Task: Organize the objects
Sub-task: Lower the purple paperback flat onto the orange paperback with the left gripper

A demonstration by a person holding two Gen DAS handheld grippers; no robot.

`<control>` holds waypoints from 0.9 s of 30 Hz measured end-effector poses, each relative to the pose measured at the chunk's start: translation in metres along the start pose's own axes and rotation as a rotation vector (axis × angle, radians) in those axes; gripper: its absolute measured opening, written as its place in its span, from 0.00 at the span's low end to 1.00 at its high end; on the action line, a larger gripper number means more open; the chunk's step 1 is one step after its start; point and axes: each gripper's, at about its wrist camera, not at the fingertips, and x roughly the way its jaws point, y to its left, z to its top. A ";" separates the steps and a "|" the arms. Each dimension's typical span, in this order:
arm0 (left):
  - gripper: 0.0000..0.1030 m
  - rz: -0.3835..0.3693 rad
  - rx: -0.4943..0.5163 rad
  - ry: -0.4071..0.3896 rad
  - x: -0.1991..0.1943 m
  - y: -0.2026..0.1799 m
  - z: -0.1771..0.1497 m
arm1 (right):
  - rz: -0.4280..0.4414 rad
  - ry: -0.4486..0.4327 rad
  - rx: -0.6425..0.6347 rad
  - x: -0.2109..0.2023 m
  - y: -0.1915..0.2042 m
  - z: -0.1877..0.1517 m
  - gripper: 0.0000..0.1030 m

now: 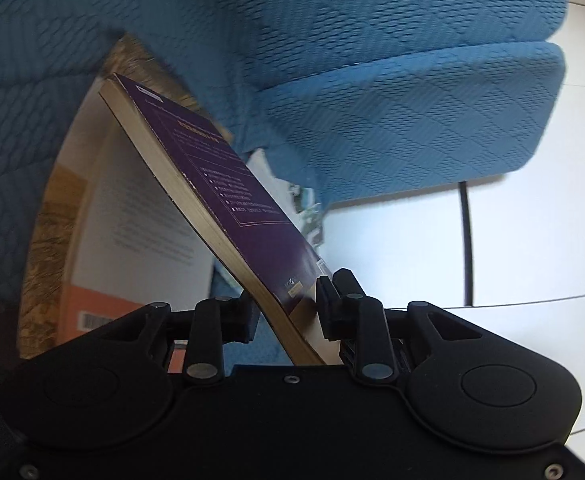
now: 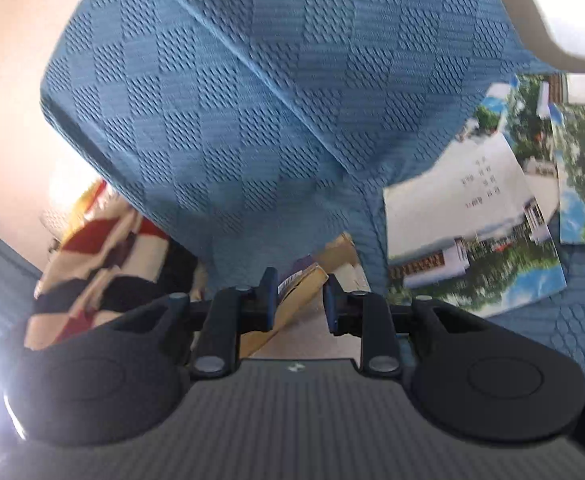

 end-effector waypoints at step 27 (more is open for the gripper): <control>0.76 0.417 -0.036 -0.060 0.015 0.006 -0.009 | -0.006 0.318 0.012 0.021 -0.036 -0.048 0.59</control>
